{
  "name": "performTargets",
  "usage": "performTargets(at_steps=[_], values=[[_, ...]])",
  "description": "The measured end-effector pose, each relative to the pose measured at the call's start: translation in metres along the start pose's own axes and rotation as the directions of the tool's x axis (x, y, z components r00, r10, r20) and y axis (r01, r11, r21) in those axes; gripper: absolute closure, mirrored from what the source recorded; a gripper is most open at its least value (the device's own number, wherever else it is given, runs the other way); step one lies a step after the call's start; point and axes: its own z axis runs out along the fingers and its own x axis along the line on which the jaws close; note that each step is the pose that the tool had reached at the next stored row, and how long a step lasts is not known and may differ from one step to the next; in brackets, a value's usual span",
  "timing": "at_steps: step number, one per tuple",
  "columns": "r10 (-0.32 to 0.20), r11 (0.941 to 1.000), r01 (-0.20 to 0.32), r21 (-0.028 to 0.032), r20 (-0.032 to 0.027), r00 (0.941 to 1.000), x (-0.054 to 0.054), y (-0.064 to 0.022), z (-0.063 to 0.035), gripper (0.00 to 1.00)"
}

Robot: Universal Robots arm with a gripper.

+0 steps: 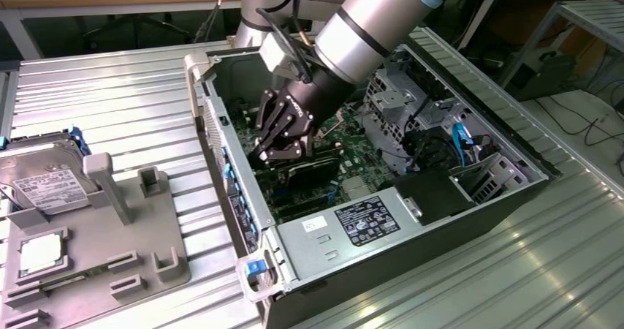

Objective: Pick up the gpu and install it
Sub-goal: 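Press down on the gpu until it lock into place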

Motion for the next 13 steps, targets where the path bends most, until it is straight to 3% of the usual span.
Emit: performTargets(at_steps=[5,7,9,11,12,13], values=[[0.0,1.0,0.0,-0.0035,-0.0009,1.0,-0.003,-0.004,0.005,0.9],[-0.003,1.0,0.003,-0.0012,0.0045,1.0,-0.003,-0.0078,0.0095,0.9],[0.0,1.0,0.0,-0.0031,0.0005,1.0,-0.003,-0.0089,0.0075,0.9],[-0.002,1.0,0.002,-0.0027,0.0004,1.0,-0.004,-0.0109,0.0065,0.9],[-0.004,1.0,0.004,-0.0015,-0.0007,1.0,-0.004,-0.0111,0.0062,0.9],[-0.007,1.0,0.007,0.0039,-0.0014,1.0,-0.004,-0.0112,0.0062,0.9]])
